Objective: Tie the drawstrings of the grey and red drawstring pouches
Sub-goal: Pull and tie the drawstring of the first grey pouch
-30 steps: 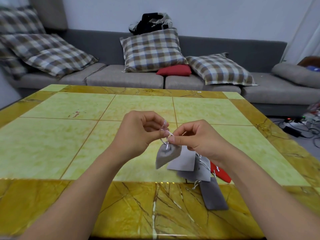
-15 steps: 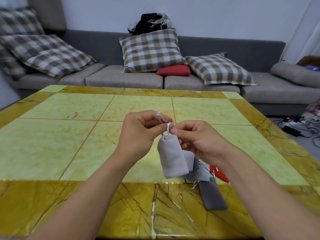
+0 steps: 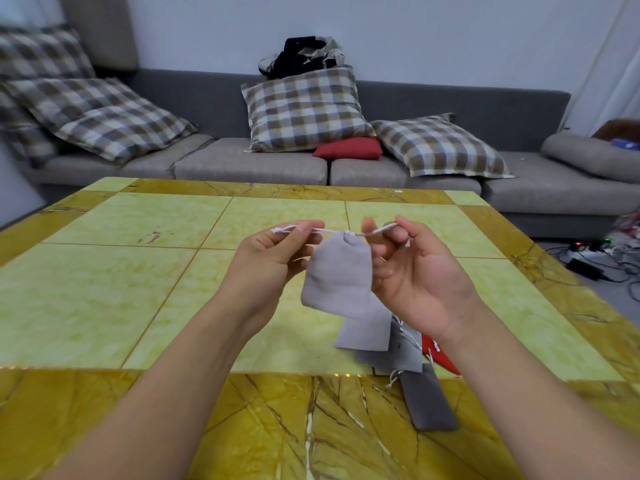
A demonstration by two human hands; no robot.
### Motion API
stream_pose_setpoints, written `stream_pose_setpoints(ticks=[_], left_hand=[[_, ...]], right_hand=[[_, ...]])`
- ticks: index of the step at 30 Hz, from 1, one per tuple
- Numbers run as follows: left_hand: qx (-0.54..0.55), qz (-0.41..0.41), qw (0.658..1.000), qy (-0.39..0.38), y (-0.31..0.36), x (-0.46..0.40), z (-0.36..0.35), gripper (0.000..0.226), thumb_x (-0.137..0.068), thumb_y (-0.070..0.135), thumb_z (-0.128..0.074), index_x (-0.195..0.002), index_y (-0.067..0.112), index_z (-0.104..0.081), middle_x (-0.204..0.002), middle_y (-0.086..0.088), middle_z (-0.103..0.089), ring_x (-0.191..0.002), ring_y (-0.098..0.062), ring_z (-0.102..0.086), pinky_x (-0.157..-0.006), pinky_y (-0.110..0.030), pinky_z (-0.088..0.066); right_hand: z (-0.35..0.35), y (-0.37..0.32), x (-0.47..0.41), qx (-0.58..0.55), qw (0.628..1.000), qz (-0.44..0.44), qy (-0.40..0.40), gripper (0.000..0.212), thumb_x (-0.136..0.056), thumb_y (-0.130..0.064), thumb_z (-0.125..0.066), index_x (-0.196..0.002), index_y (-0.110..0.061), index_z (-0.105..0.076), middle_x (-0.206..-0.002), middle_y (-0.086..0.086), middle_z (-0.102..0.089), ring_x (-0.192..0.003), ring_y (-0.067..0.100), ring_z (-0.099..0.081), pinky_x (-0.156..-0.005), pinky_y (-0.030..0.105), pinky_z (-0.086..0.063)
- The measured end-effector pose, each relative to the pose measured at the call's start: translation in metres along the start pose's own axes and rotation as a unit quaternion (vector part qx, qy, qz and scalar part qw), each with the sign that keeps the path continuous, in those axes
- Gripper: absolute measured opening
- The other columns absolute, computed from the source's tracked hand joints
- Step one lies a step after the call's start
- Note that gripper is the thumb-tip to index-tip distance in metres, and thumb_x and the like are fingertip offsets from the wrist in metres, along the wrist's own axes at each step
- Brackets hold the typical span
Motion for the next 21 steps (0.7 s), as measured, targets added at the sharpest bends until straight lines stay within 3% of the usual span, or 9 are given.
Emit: stream_pose_setpoints(ticks=[3,6,8,12,14,17,21], left_hand=[[0.028,-0.018,0.998,0.043,0.003,-0.001,0.007,0.021,-0.098,0.015,-0.055,-0.089,0.014,-0.074,-0.07,0.004,-0.061,-0.063,-0.007,-0.05,-0.064,-0.016,-0.046],[0.072,-0.006,0.996,0.056,0.001,-0.001,0.008,0.018,-0.097,0.015,-0.057,-0.088,0.011,-0.072,-0.066,0.005,-0.062,-0.06,-0.004,-0.055,-0.061,-0.013,-0.05],[0.046,-0.008,0.998,0.046,0.002,0.0,0.005,0.018,-0.096,0.015,-0.057,-0.088,0.01,-0.072,-0.067,0.003,-0.063,-0.06,-0.005,-0.057,-0.062,-0.014,-0.051],[-0.046,0.001,0.998,-0.033,0.002,0.002,-0.004,0.017,-0.096,0.012,-0.057,-0.09,0.006,-0.073,-0.073,-0.003,-0.067,-0.067,-0.011,-0.06,-0.066,-0.019,-0.054],[-0.078,0.007,0.996,-0.048,0.001,0.004,-0.004,0.017,-0.096,0.01,-0.057,-0.093,0.004,-0.072,-0.076,-0.006,-0.069,-0.069,-0.012,-0.062,-0.067,-0.02,-0.055],[-0.157,0.013,0.985,-0.067,-0.002,0.006,-0.007,0.014,-0.094,0.005,-0.059,-0.096,0.002,-0.072,-0.077,-0.01,-0.071,-0.07,-0.015,-0.065,-0.068,-0.023,-0.057],[-0.284,0.025,0.953,-0.102,-0.01,0.009,-0.011,0.013,-0.091,0.008,-0.064,-0.098,0.014,-0.073,-0.081,-0.005,-0.075,-0.072,-0.017,-0.07,-0.069,-0.028,-0.059]], right_hand=[[0.006,-0.002,-0.003,0.031,0.999,0.0,0.025,0.028,-0.092,-0.022,-0.052,-0.066,-0.017,-0.042,-0.062,-0.002,-0.045,-0.047,0.009,-0.039,-0.041,0.018,-0.033],[0.009,-0.018,-0.003,0.127,0.989,0.054,0.05,0.034,-0.1,-0.017,-0.048,-0.068,-0.016,-0.038,-0.06,-0.001,-0.034,-0.046,0.01,-0.029,-0.041,0.019,-0.03],[0.009,-0.029,-0.001,0.228,0.966,0.1,0.066,0.035,-0.101,-0.014,-0.048,-0.068,-0.016,-0.038,-0.06,0.0,-0.031,-0.048,0.012,-0.025,-0.042,0.021,-0.03],[0.017,-0.031,0.002,0.46,0.878,0.116,0.068,0.016,-0.094,-0.013,-0.065,-0.088,-0.01,-0.05,-0.053,-0.004,-0.033,-0.046,0.014,-0.028,-0.045,0.028,-0.033],[0.019,-0.029,0.002,0.585,0.802,0.111,0.052,0.026,-0.083,-0.02,-0.078,-0.102,-0.015,-0.061,-0.052,-0.004,-0.036,-0.048,0.017,-0.033,-0.05,0.031,-0.035],[0.011,-0.034,0.005,0.707,0.685,0.165,0.064,0.018,-0.074,-0.026,-0.086,-0.084,-0.022,-0.07,-0.048,-0.007,-0.033,-0.049,0.013,-0.031,-0.053,0.029,-0.03],[0.011,-0.031,0.004,0.77,0.612,0.163,0.07,0.019,-0.073,-0.031,-0.085,-0.064,-0.021,-0.072,-0.046,-0.008,-0.036,-0.045,0.007,-0.034,-0.049,0.022,-0.029]])
Point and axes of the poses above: each hand's wrist, its own x-axis away from the middle knuckle, its own z-axis out of the back of the hand, y = z × x, the point moved 8 cm from there along -x, towards the middle knuckle
